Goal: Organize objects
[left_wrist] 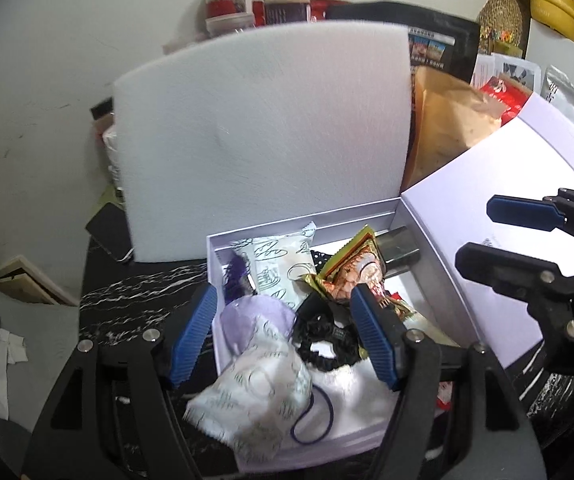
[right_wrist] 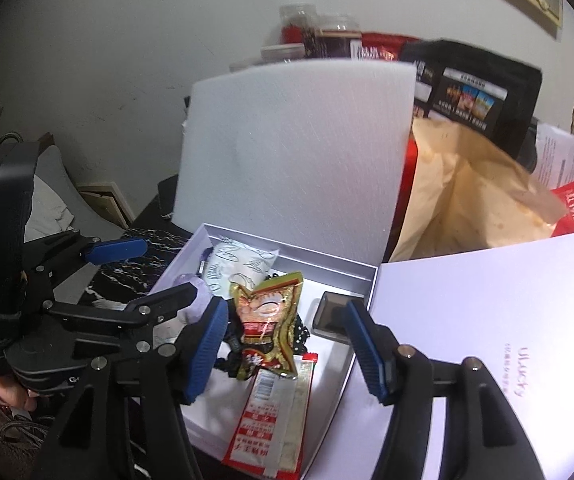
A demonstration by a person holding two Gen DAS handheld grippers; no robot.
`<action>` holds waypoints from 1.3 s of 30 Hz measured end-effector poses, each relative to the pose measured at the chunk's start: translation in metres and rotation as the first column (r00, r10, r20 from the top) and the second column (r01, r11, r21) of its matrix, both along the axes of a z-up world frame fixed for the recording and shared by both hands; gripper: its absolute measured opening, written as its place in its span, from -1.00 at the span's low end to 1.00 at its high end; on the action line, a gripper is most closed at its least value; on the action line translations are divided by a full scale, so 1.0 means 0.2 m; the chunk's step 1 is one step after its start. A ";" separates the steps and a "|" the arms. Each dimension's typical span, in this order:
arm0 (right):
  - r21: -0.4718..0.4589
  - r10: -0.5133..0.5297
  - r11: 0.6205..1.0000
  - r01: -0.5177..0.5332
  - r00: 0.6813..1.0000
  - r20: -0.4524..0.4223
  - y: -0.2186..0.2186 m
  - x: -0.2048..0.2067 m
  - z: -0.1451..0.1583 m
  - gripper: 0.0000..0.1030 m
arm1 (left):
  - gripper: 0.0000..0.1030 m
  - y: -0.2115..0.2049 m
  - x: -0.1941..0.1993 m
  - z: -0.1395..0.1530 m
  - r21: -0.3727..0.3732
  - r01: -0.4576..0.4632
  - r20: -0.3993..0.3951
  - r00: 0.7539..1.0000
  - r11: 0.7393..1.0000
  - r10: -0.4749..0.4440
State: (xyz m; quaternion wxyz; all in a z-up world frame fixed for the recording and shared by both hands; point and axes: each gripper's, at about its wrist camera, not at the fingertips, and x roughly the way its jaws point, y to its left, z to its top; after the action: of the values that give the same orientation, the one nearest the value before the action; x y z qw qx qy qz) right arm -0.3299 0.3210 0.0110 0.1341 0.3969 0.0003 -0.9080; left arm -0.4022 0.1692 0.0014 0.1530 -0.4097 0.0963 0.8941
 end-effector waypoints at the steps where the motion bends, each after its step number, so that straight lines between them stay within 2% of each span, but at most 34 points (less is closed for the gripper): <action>1: 0.000 0.003 1.000 -0.003 1.000 -0.006 -0.02 0.01 0.00 0.20 | 0.32 -0.01 0.03 0.02 0.002 -0.004 -0.006 1.000 1.000 0.004; 11: 0.017 0.026 1.000 -0.025 0.996 -0.086 -0.05 0.32 0.22 0.20 | 0.44 -0.11 0.35 0.23 0.010 -0.053 -0.074 0.996 0.999 0.054; 18: 0.027 0.034 0.999 -0.031 0.992 -0.120 -0.07 0.51 0.28 0.27 | 0.55 -0.16 0.57 0.31 0.012 -0.081 -0.102 0.991 0.997 0.082; 30: 0.062 0.013 0.998 -0.003 0.987 -0.158 -0.12 0.83 0.30 0.36 | 0.56 -0.26 0.94 0.37 0.013 -0.138 -0.121 0.983 0.990 0.138; 39: 0.062 -0.004 0.998 0.012 0.991 -0.133 -0.16 1.00 0.21 0.36 | 0.56 -0.33 1.16 0.33 0.014 -0.166 -0.113 0.980 0.986 0.167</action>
State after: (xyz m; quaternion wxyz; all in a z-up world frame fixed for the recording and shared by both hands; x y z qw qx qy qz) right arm -0.1291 0.2898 0.0521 0.1179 0.3397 0.0360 -0.9324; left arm -0.1696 0.1039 0.0668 0.0727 -0.3644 0.0684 0.9259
